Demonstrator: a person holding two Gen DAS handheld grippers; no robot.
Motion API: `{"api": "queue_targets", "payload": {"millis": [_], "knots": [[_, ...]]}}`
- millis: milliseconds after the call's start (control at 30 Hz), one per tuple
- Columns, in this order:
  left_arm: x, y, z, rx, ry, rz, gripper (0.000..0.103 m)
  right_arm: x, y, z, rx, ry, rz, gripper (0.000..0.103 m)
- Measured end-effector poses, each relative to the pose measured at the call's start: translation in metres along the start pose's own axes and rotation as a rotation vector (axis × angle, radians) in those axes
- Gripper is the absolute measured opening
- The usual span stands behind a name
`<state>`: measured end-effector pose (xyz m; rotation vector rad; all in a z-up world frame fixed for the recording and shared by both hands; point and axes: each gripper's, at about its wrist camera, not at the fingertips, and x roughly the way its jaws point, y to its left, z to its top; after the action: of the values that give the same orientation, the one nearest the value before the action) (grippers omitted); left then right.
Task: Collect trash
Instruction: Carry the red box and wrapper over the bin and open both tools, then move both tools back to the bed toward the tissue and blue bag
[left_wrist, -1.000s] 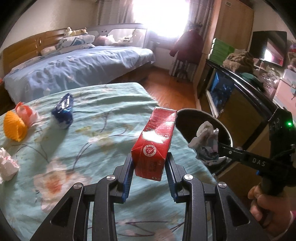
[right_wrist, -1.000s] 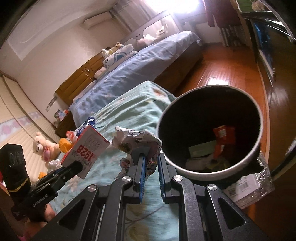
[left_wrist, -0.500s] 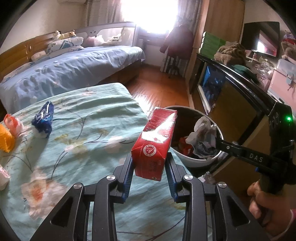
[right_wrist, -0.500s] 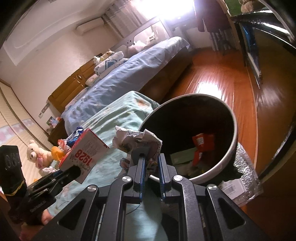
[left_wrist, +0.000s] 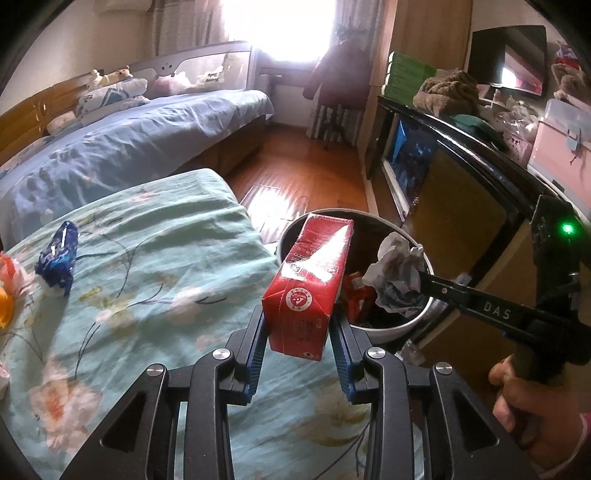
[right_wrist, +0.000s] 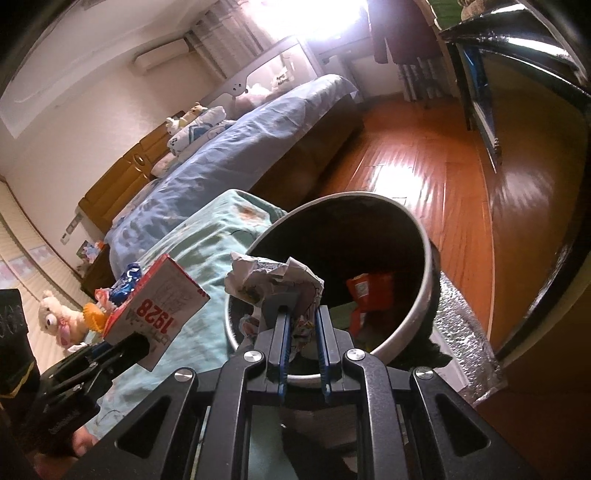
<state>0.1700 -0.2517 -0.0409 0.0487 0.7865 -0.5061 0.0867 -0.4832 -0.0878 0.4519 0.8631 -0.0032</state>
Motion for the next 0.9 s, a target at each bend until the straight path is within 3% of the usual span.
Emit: {"api": "queue_targets", "payload": {"millis": [900], "knots": [[0.049, -0.024, 0.027, 0.041, 0.047, -0.001, 0.033, 0.023, -0.014, 0.023, -0.03, 0.019, -0.078, 0.013]]}}
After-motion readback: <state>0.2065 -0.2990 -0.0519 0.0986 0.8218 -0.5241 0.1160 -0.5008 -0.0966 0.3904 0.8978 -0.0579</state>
